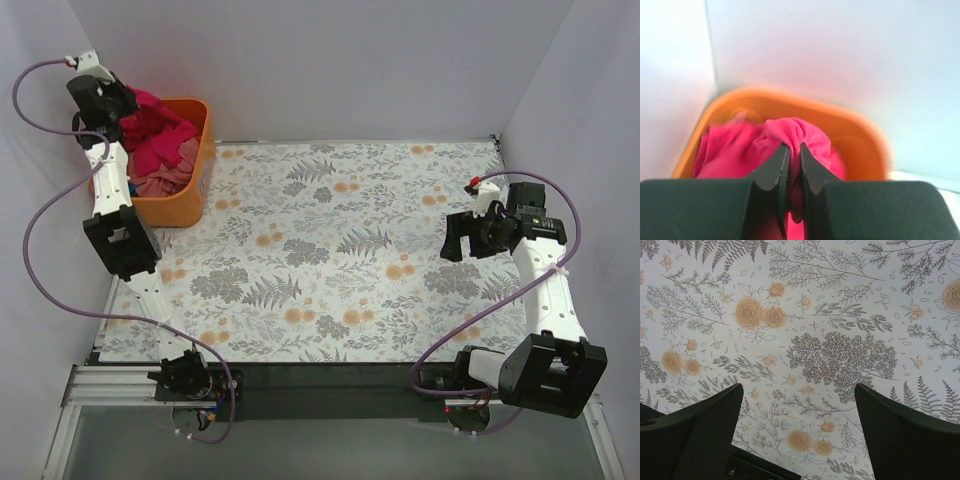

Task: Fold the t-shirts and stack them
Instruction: Grab the tshirt from the pile, then move the tshirt to the center of the board

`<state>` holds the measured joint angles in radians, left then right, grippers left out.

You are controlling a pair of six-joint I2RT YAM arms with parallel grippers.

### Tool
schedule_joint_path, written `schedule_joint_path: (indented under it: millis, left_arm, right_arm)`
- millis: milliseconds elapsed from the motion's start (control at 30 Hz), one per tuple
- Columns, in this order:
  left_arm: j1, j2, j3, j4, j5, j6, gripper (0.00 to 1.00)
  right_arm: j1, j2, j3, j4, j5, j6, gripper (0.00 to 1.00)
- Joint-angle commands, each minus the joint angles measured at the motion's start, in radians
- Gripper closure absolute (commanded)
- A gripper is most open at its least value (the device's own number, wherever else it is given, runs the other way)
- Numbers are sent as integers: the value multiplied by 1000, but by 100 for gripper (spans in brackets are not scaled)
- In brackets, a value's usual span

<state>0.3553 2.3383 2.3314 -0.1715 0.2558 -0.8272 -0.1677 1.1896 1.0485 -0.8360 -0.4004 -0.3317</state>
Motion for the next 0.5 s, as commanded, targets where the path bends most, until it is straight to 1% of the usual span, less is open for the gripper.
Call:
schedule_joint_path:
  millis: [0, 33, 133, 267, 300, 367, 433, 467]
  left_arm:
    - [-25, -243, 66, 81, 111, -41, 100]
    - [-36, -287, 65, 79, 141, -39, 100]
    - [-91, -387, 48, 76, 175, -53, 100]
    - [-179, -470, 77, 76, 203, -121, 100]
    - [-231, -484, 103, 76, 201, -127, 100]
    - [-292, -513, 135, 90, 185, -141, 100]
    - [-379, -528, 172, 125, 160, -186, 100]
    - [-404, -542, 181, 162, 148, -199, 100]
  right_arm:
    - [5, -36, -16, 21, -25, 0, 1]
    - [4, -41, -18, 23, -28, -3, 2]
    - [4, -51, -24, 25, -34, -4, 2]
    - [5, -70, -27, 26, -43, -9, 2]
    - [4, -74, -27, 26, -51, -9, 2]
    - [4, -79, -25, 28, -60, -7, 2]
    - [4, -87, -25, 28, -67, -6, 1]
    - [4, -90, -24, 28, -71, -3, 2]
